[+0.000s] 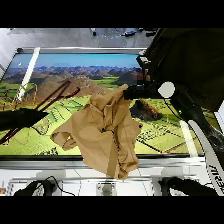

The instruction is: Fold the clothes and pants, and hang the long-sleeved shirts on hangers.

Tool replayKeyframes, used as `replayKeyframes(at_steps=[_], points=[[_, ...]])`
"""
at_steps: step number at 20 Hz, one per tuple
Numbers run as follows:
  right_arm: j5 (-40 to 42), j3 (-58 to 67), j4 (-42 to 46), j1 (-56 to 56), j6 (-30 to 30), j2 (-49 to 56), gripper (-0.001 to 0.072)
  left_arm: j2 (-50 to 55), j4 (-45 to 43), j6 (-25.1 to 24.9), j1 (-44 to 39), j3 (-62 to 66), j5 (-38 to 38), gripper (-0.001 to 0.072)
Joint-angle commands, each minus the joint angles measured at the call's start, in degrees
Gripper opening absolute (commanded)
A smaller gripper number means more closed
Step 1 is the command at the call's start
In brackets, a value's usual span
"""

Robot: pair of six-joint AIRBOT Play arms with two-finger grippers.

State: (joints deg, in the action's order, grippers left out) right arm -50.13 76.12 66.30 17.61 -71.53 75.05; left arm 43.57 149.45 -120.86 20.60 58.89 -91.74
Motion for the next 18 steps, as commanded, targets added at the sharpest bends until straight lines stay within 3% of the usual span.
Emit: replayKeyframes(at_steps=[1,6,11,14,18], points=[[-0.2,0.1,-1.6,-0.1,0.8,0.0,0.0032,10.9,8.4,2.8,-5.6,0.0,-0.8,0.0032],[-0.2,0.1,-1.6,-0.1,1.4,0.0,0.0032,22.5,21.6,2.8,-12.4,0.0,-3.3,0.0032],[0.8,0.1,-1.6,-0.1,2.2,0.0,0.0032,21.8,21.6,4.4,-15.5,0.1,-3.4,0.0033],[2.2,0.1,-1.4,-0.1,2.7,0.0,0.0032,21.5,21.6,7.9,-18.5,0.1,-4.6,0.0032],[8.2,0.0,1.9,-0.1,3.6,0.0,0.0033,17.2,21.6,10.4,-16.3,0.1,-4.7,0.0032]])
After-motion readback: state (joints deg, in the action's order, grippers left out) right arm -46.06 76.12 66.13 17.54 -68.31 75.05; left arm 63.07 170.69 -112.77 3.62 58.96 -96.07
